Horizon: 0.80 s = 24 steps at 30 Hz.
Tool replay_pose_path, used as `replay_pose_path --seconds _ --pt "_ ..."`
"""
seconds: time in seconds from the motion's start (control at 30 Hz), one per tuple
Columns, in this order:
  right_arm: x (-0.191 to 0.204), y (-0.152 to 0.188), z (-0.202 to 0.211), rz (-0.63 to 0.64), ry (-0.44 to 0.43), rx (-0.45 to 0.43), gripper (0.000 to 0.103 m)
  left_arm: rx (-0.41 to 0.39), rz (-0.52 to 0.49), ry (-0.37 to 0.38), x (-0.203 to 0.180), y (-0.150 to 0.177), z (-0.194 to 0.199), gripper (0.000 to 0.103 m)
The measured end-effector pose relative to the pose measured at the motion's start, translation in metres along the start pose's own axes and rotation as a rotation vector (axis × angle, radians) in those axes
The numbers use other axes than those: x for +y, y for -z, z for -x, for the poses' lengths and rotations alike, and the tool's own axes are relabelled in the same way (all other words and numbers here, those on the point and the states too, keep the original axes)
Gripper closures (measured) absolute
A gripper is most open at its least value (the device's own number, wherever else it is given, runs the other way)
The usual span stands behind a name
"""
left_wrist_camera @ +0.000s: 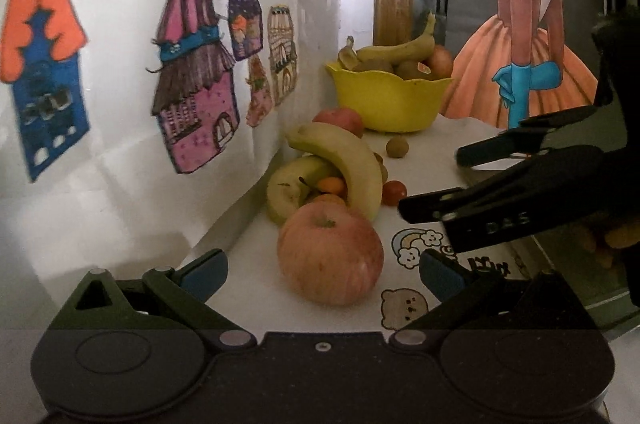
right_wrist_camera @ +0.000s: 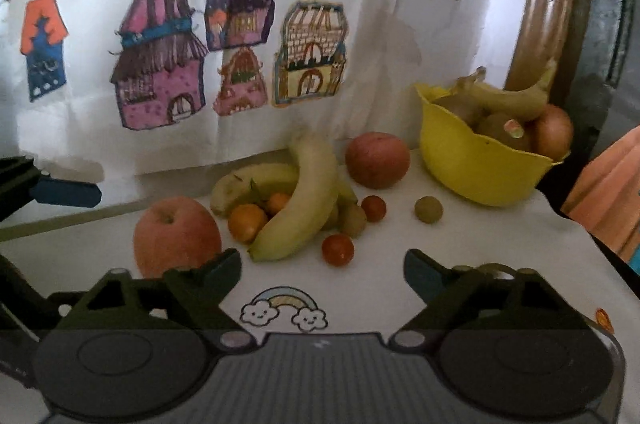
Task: Organize fruits
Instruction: 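Move both tools toward the fruit pile beside the wall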
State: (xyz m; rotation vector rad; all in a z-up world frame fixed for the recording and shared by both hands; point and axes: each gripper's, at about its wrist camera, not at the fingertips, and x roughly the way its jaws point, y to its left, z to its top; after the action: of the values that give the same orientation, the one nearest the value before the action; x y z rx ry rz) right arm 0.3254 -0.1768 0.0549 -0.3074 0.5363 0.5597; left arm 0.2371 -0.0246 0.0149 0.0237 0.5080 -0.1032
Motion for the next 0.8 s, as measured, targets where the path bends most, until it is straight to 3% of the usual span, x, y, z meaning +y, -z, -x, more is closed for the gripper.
replay_pose_path --seconds 0.23,0.63,0.8 --pt "-0.007 -0.002 -0.030 -0.009 -0.020 0.039 0.040 0.019 0.024 -0.012 0.003 -0.002 -0.012 0.015" --pt "-0.022 -0.001 -0.042 -0.067 -0.105 0.040 0.046 0.021 0.046 0.007 0.005 0.000 -0.021 0.026" --pt "-0.023 0.003 -0.045 -0.030 -0.080 0.064 0.049 0.015 0.049 0.024 0.004 -0.001 -0.021 0.034"
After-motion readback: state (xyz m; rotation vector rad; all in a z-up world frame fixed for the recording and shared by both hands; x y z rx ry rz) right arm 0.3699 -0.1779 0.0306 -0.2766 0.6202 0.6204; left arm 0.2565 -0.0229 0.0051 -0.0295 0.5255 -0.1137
